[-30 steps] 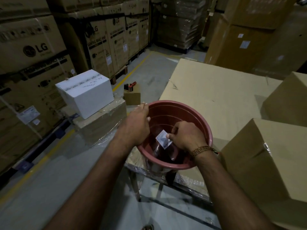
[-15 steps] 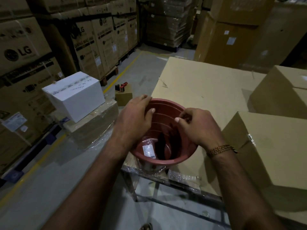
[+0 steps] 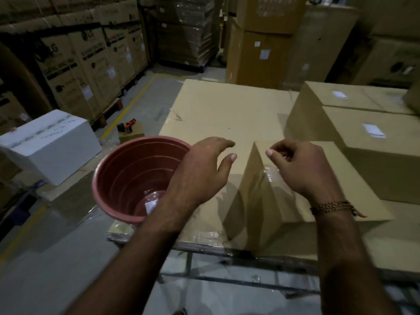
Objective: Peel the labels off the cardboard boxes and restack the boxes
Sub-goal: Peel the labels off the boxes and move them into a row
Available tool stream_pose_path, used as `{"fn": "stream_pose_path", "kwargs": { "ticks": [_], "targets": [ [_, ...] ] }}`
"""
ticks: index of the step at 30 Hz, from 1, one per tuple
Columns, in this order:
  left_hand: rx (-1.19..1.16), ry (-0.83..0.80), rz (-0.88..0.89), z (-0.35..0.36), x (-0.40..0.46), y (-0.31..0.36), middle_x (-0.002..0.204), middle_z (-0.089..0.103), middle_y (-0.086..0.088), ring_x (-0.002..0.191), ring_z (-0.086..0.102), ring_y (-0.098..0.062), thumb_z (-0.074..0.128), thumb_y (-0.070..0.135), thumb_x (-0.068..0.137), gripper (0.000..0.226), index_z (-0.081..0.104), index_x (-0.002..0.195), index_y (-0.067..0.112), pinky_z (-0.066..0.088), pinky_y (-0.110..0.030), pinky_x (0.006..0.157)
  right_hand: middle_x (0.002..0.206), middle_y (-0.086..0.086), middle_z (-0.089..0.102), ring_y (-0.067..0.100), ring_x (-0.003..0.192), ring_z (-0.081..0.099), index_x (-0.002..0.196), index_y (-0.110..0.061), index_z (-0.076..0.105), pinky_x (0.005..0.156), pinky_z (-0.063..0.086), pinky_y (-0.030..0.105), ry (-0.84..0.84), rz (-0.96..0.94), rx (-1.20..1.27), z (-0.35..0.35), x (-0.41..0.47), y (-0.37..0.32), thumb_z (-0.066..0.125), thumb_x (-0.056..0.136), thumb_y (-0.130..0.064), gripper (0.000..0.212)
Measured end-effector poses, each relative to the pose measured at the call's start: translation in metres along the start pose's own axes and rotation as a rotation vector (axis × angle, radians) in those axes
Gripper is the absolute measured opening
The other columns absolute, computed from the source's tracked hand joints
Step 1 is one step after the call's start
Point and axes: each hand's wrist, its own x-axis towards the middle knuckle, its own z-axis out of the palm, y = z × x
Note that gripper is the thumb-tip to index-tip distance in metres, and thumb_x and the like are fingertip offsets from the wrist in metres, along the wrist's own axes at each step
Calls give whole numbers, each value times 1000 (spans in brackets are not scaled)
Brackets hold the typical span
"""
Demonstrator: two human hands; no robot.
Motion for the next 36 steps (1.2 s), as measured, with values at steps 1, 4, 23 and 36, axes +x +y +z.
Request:
{"fn": "stream_pose_path", "kwargs": {
  "ticks": [1, 4, 23, 36],
  "targets": [
    [-10, -17, 4, 11, 1, 8, 129, 72, 0, 120, 63, -15, 63, 30, 103, 33, 70, 131, 15, 46, -28, 105, 91, -7, 72, 1, 83, 63, 106, -24, 79, 70, 47, 24, 11, 34, -26, -12, 0, 14, 71, 99, -41, 21],
    [-48, -105, -68, 42, 2, 32, 135, 69, 2, 122, 62, -13, 62, 33, 104, 39, 66, 139, 17, 44, -26, 105, 95, -5, 73, 14, 90, 67, 112, -22, 78, 81, 53, 33, -17, 134, -92, -39, -5, 51, 71, 98, -43, 25],
    [-680, -82, -866, 156, -13, 95, 130, 70, 2, 119, 66, -25, 50, 55, 98, 53, 58, 144, 30, 54, -54, 104, 173, 15, -23, 44, 158, -23, 165, -46, -12, 128, -7, 66, -479, -153, -454, -30, -60, 134, 55, 63, -101, 134],
    [-635, -4, -862, 138, -14, 174, 127, 62, 7, 119, 61, -23, 62, 44, 102, 49, 50, 148, 28, 53, -52, 104, 171, -21, 19, 15, 162, 8, 155, -58, 35, 132, 7, 56, -486, -297, -32, -99, -43, 164, 87, 78, -52, 93]
  ]
}}
